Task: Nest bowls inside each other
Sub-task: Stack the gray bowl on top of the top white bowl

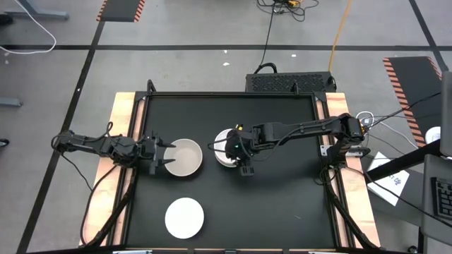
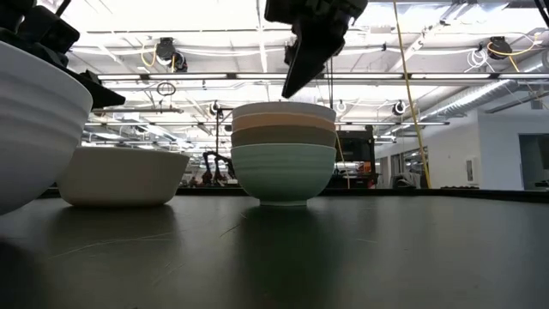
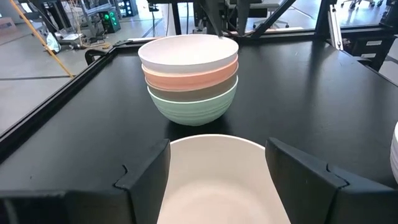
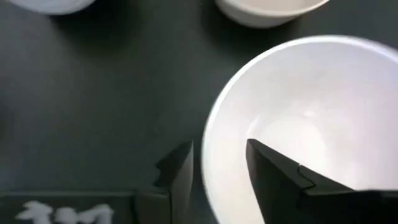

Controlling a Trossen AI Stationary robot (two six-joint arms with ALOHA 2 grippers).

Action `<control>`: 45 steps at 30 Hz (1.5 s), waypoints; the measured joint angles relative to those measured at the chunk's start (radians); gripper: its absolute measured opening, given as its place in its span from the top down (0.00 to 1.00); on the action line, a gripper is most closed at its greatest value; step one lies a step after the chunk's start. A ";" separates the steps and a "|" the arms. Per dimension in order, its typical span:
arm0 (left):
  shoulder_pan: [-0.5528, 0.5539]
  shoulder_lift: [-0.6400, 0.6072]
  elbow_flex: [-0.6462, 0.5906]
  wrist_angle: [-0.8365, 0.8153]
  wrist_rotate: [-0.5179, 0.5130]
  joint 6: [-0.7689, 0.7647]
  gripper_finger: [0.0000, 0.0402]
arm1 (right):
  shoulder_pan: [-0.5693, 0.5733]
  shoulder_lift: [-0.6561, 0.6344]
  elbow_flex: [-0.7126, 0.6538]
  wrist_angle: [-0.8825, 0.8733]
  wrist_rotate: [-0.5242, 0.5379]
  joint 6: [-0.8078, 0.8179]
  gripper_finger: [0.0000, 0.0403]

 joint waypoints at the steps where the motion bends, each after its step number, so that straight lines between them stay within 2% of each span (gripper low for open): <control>1: 0.000 0.000 0.000 0.000 0.000 0.000 0.34 | 0.000 -0.009 0.001 0.001 0.008 0.000 0.63; 7: 0.000 0.000 0.000 0.000 0.009 0.000 0.34 | -0.002 -0.085 -0.003 0.007 0.008 -0.023 0.58; 12: 0.000 0.000 0.000 0.001 0.007 -0.011 0.34 | -0.002 -0.218 -0.078 0.069 0.008 -0.043 0.58; 19: 0.000 0.000 0.000 0.013 -0.032 -0.020 0.34 | -0.006 -0.514 -0.341 0.236 0.009 -0.010 0.58; 25: 0.000 0.000 0.000 0.016 -0.037 -0.022 0.34 | 0.002 -0.811 -0.649 0.338 0.009 0.002 0.59; 29: 0.000 0.000 0.000 0.027 -0.037 -0.023 0.34 | 0.017 -0.989 -0.855 0.495 0.008 0.007 0.68; 32: 0.000 0.000 0.000 0.033 -0.041 -0.028 0.34 | 0.033 -1.096 -0.958 0.606 0.006 -0.007 0.81; 35: 0.000 0.000 0.000 0.047 -0.052 -0.026 0.34 | 0.036 -1.179 -1.028 0.624 0.004 0.003 0.96; 39: 0.000 0.000 0.000 0.072 -0.085 -0.025 0.34 | 0.036 -1.232 -1.096 0.676 0.004 0.051 0.98; 45: 0.000 0.000 0.000 0.097 -0.098 -0.022 0.34 | 0.036 -1.239 -1.210 0.797 0.004 0.066 1.00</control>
